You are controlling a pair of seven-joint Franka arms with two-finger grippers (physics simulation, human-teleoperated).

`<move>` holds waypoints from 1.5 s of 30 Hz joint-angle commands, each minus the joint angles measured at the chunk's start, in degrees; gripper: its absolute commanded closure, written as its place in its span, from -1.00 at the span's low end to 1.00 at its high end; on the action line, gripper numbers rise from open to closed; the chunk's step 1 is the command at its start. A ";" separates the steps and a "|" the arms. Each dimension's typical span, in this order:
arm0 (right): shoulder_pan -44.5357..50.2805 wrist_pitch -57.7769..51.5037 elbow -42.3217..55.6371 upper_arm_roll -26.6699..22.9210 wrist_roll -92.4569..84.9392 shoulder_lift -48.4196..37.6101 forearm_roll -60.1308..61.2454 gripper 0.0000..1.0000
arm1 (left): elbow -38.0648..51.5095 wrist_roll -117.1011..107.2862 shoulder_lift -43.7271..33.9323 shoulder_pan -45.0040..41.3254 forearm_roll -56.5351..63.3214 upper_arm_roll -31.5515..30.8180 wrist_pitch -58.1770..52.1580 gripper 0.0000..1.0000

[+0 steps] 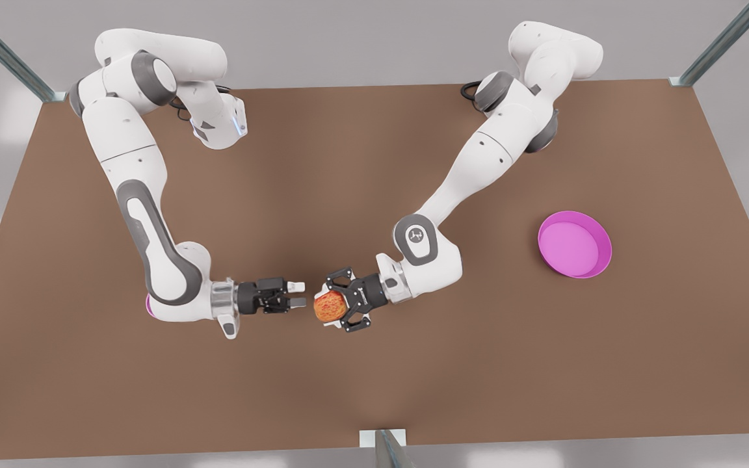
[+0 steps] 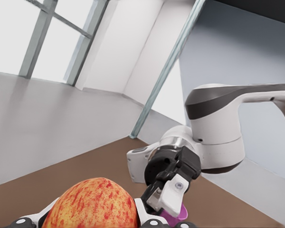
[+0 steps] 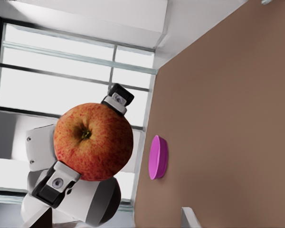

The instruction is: Use the left arm to pick up the apple from the plate, transfer it to the gripper of the right arm, and then use the right arm to place it into the bowl

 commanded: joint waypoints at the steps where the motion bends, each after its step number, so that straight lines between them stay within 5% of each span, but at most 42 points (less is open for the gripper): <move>1: -0.04 -0.77 0.28 0.08 -9.15 -0.10 3.13 -1.00 | -0.03 19.83 0.01 -0.10 -0.92 0.05 -0.50 0.04; 7: 0.93 -0.86 3.62 -0.27 14.50 0.34 1.55 -1.00 | -0.03 20.36 0.45 -0.19 -1.01 0.05 -0.50 0.04; 22: 4.53 1.60 16.01 -0.44 24.52 7.72 -1.62 -1.00 | -0.03 20.36 0.72 -0.98 -1.45 -0.83 -0.33 0.04; 39: 4.62 0.37 11.35 2.90 19.78 6.93 -2.50 -1.00 | -0.03 20.36 0.80 -0.90 -1.45 -0.74 -0.33 0.04; 41: 4.71 0.46 11.35 2.90 19.78 6.93 -2.58 -0.80 | -0.03 20.36 0.80 -0.90 -1.36 -0.74 -0.33 0.04; 42: 4.71 0.46 11.44 2.90 19.69 6.93 -2.58 -0.74 | -0.03 20.36 0.80 -0.90 -1.36 -0.74 -0.33 -0.09; 43: 4.71 0.46 11.44 2.90 19.69 6.93 -2.58 -0.73 | -0.03 20.36 0.80 -0.98 -1.45 -0.83 -0.24 -0.71; 45: 4.71 0.46 11.53 2.90 19.69 6.93 -2.59 -0.73 | -0.03 20.36 0.80 -0.98 -1.45 -0.83 0.02 -0.83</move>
